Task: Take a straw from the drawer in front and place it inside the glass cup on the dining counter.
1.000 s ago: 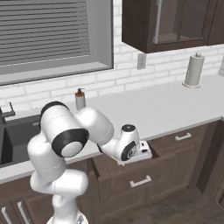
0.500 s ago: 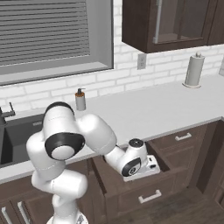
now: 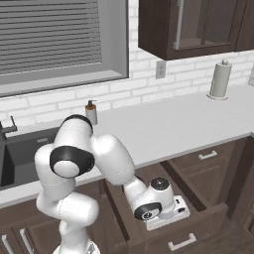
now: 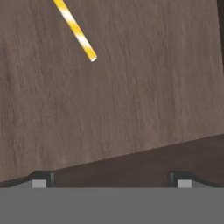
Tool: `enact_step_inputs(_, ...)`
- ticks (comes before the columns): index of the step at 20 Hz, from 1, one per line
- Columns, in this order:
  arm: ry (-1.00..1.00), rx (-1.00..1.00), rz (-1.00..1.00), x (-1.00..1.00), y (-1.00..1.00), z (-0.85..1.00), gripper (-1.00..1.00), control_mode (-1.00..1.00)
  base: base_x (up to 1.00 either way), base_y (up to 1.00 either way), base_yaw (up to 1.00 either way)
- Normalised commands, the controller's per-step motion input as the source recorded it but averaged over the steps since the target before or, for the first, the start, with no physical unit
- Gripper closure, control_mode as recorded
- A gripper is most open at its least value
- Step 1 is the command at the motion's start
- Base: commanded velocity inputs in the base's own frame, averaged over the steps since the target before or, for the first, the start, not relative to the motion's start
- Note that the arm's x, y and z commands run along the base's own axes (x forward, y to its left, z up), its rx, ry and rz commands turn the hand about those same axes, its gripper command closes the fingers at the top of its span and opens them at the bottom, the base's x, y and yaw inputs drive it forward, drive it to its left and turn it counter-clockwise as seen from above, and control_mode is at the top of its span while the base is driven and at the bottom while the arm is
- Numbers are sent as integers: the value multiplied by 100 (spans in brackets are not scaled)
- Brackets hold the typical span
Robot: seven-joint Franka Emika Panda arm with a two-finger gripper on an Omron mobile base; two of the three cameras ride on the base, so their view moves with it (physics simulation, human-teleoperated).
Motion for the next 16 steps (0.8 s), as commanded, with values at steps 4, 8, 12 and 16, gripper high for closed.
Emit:
enact_step_inputs(4, 8, 0, 5, -66, -49, 0, -100, -100, 0, 0, 0)
enact_step_inputs(8, 5, 0, 4, -63, -49, 0, -100, -100, 0, 0, 0)
enact_step_inputs(12, 0, 3, 5, -18, -13, 27, -100, -100, 0, 0, 0)
enact_step_inputs(16, -1, 12, 1, 6, 27, 43, -100, -100, 0, 0, 0)
